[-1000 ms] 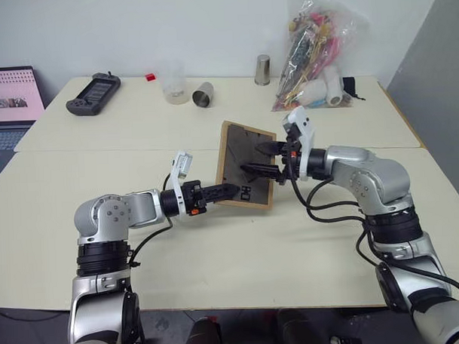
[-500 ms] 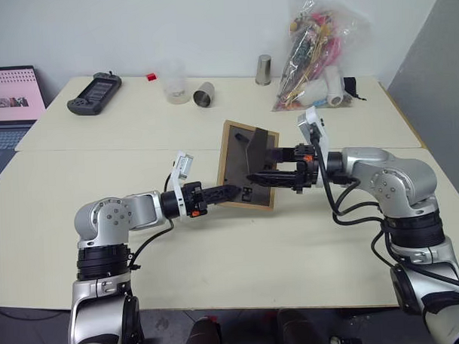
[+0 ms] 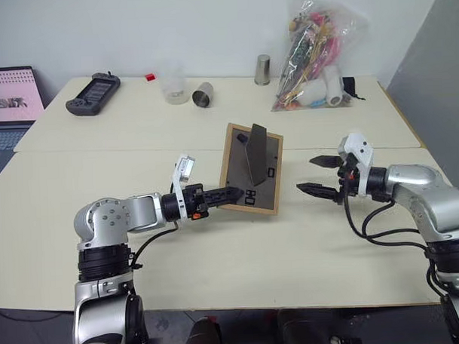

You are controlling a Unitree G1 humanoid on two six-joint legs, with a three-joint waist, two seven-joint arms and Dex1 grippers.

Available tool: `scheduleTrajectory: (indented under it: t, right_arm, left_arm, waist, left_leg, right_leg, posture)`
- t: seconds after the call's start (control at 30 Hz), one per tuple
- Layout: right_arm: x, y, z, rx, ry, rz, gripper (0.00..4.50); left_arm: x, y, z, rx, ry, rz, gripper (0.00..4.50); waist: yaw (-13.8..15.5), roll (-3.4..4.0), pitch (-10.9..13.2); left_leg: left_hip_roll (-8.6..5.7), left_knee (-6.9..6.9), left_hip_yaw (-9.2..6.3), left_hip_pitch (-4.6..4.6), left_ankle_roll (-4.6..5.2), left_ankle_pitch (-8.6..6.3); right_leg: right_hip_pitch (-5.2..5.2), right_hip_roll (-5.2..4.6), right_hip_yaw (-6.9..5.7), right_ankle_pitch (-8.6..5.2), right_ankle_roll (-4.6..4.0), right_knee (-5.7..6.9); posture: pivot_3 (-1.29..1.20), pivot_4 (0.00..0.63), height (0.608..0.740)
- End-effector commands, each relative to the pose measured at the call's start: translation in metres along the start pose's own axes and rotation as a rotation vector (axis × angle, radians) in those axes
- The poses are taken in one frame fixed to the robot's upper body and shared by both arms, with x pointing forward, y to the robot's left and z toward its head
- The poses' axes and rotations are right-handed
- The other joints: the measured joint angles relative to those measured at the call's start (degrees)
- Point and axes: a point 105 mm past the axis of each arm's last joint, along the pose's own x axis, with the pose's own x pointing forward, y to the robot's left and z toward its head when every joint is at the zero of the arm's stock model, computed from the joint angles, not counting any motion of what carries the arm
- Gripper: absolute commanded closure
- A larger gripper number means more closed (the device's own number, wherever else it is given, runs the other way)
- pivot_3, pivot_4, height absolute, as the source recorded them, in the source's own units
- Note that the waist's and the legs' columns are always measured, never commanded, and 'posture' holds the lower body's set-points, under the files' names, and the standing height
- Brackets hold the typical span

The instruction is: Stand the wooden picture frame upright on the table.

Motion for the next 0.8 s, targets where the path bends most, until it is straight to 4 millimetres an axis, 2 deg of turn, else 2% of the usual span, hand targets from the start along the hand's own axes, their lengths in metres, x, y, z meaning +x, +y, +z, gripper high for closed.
scheduleTrajectory:
  t: [0.03,0.13,0.23,0.43,0.57,0.6,0.63,0.8]
  right_arm:
    - [0.012,-0.003,0.013,-0.622,-0.098,-0.133,0.01]
    - [0.02,0.006,0.022,-0.88,-0.204,-0.151,0.01]
    - [0.026,0.012,0.036,-1.02,-0.328,-0.181,0.01]
    - [0.042,0.016,0.051,-1.161,-0.439,-0.202,0.01]
    - [0.048,0.015,0.055,-1.19,-0.477,-0.217,0.01]
    - [0.049,0.014,0.056,-1.195,-0.482,-0.223,0.38]
    - [0.049,0.013,0.057,-1.198,-0.486,-0.228,0.46]
    - [0.048,0.008,0.06,-1.24,-0.503,-0.267,1.77]
  left_arm:
    - [0.0,-0.018,0.007,-0.047,-0.023,-0.105,3.2]
    - [-0.001,-0.018,0.006,-0.086,-0.041,-0.123,3.2]
    - [-0.004,-0.018,0.0,-0.106,-0.04,-0.123,3.2]
    - [-0.005,-0.025,-0.007,-0.11,-0.043,-0.139,3.2]
    - [-0.005,-0.028,-0.009,-0.121,-0.055,-0.142,3.2]
    - [-0.005,-0.029,-0.01,-0.123,-0.055,-0.143,3.2]
    - [-0.005,-0.03,-0.011,-0.125,-0.057,-0.142,3.2]
    - [-0.005,-0.031,-0.014,-0.15,-0.062,-0.126,3.2]
  waist:
    - [-0.01,0.0,0.0]
    - [-0.11,0.0,0.0]
    - [-0.15,0.0,0.0]
    - [0.25,0.0,0.0]
    - [0.22,0.0,0.0]
    - [0.26,0.0,0.0]
    - [0.25,0.0,0.0]
    - [0.26,0.0,-0.01]
  left_leg:
    - [0.0,0.0,0.01,0.01,0.0,0.0]
    - [0.0,0.01,0.06,0.02,-0.02,0.01]
    - [0.02,0.0,0.07,0.04,-0.23,0.13]
    - [-0.02,0.05,0.05,0.09,-0.26,0.14]
    - [-0.03,0.06,0.06,0.1,-0.26,0.14]
    - [-0.03,0.05,0.06,0.11,-0.26,0.14]
    - [-0.03,0.06,0.05,0.11,-0.26,0.14]
    - [-0.05,0.07,0.06,0.12,-0.26,0.14]
  right_leg:
    - [0.0,0.0,0.01,0.01,0.02,-0.01]
    - [-0.01,-0.02,0.06,0.02,0.01,0.0]
    - [-0.01,-0.03,0.09,0.03,0.0,0.05]
    - [0.02,-0.08,0.09,0.03,-0.01,0.14]
    - [0.03,-0.1,0.1,0.03,-0.01,0.17]
    - [0.02,-0.1,0.12,0.03,-0.02,0.18]
    - [0.02,-0.1,0.1,0.03,-0.02,0.19]
    - [0.03,-0.12,0.12,0.03,-0.02,0.25]
  posture:
    - [0.0,0.15,0.74]
    - [0.0,0.15,0.74]
    - [0.0,0.15,0.74]
    - [0.0,0.15,0.74]
    - [0.0,0.15,0.74]
    - [0.0,0.15,0.74]
    - [0.0,0.15,0.74]
    - [0.0,0.15,0.74]
